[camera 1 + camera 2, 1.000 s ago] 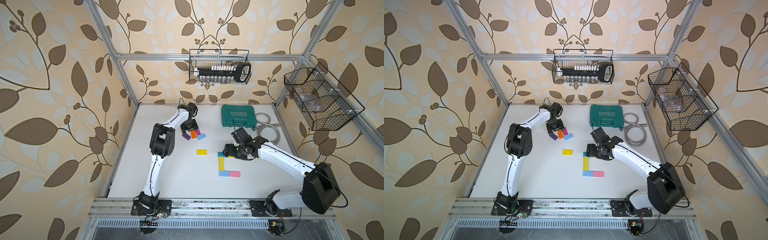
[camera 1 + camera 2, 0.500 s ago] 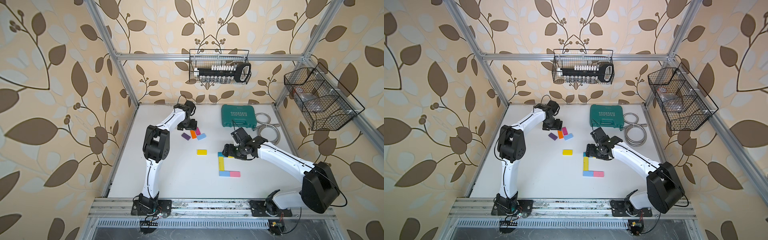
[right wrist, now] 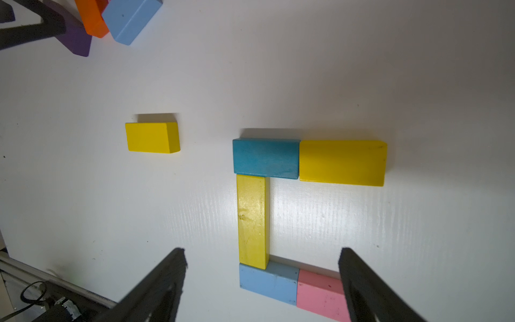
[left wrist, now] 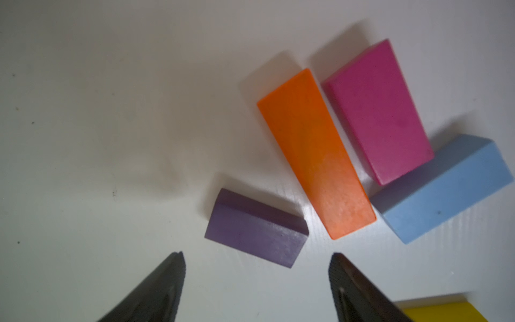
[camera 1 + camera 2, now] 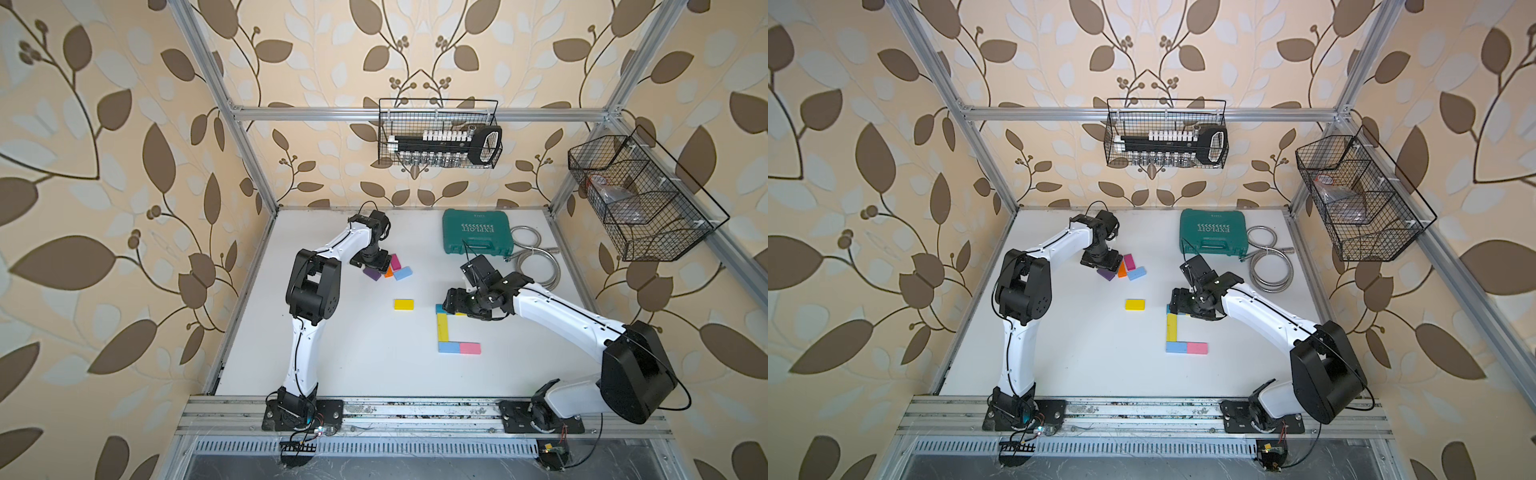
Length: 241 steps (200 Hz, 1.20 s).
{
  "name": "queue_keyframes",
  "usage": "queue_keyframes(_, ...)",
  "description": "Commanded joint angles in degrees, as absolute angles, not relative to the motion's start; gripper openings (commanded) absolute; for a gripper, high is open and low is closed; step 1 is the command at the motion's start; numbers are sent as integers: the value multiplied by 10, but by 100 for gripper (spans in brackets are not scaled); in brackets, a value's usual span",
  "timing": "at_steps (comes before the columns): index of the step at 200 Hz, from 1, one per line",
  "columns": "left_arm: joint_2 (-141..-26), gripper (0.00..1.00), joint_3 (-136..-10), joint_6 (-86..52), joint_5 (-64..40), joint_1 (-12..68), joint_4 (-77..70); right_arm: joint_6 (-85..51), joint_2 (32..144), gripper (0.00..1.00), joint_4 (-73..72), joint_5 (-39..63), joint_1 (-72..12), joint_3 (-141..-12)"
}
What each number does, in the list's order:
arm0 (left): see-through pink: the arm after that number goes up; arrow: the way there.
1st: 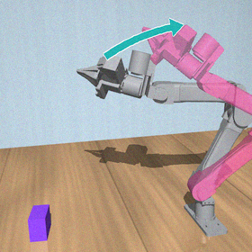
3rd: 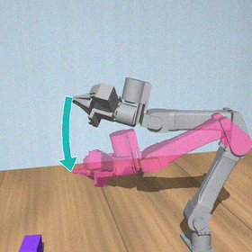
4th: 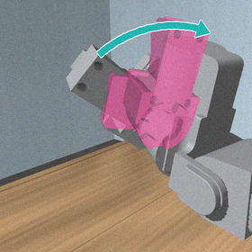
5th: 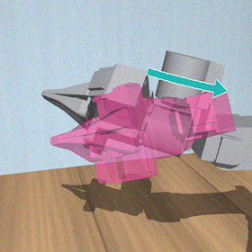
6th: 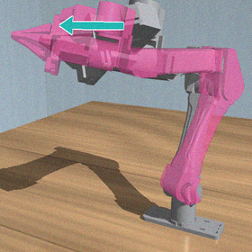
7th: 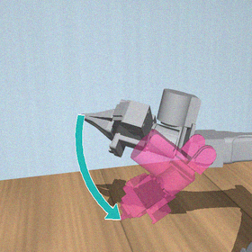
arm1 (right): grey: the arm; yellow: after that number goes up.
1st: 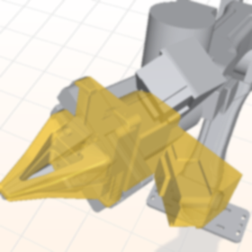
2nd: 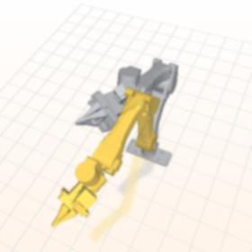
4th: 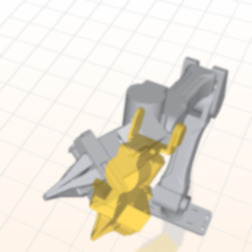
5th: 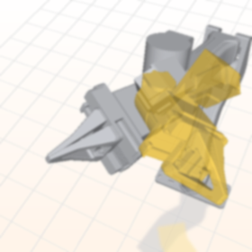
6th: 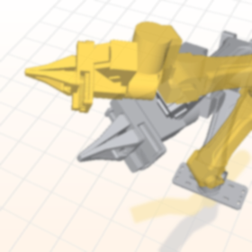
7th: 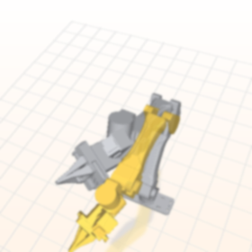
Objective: Assemble the letter c with building blocks
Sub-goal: Pick up the building block from the center of the board.
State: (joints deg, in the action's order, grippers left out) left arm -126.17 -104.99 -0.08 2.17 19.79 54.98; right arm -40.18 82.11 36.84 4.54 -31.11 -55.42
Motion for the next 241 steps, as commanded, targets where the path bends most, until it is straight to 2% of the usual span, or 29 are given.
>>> queue_keyframes(1, -1278, 84, -1075, 25, 36, 194, 564, -398, 810, 84, 369, 50, -310, -561)
queue_keyframes(134, -1301, 82, -1076, 25, 36, 192, 560, -398, 806, 85, 376, 46, -309, -563)
queue_keyframes(179, -1309, 78, -1078, 17, 35, 192, 562, -398, 805, 84, 378, 44, -309, -562)
queue_keyframes(208, -1310, 71, -1070, 7, 31, 192, 564, -397, 804, 84, 380, 43, -309, -562)
queue_keyframes(241, -1291, 56, -1045, -6, 37, 192, 562, -396, 802, 84, 381, 42, -309, -560)
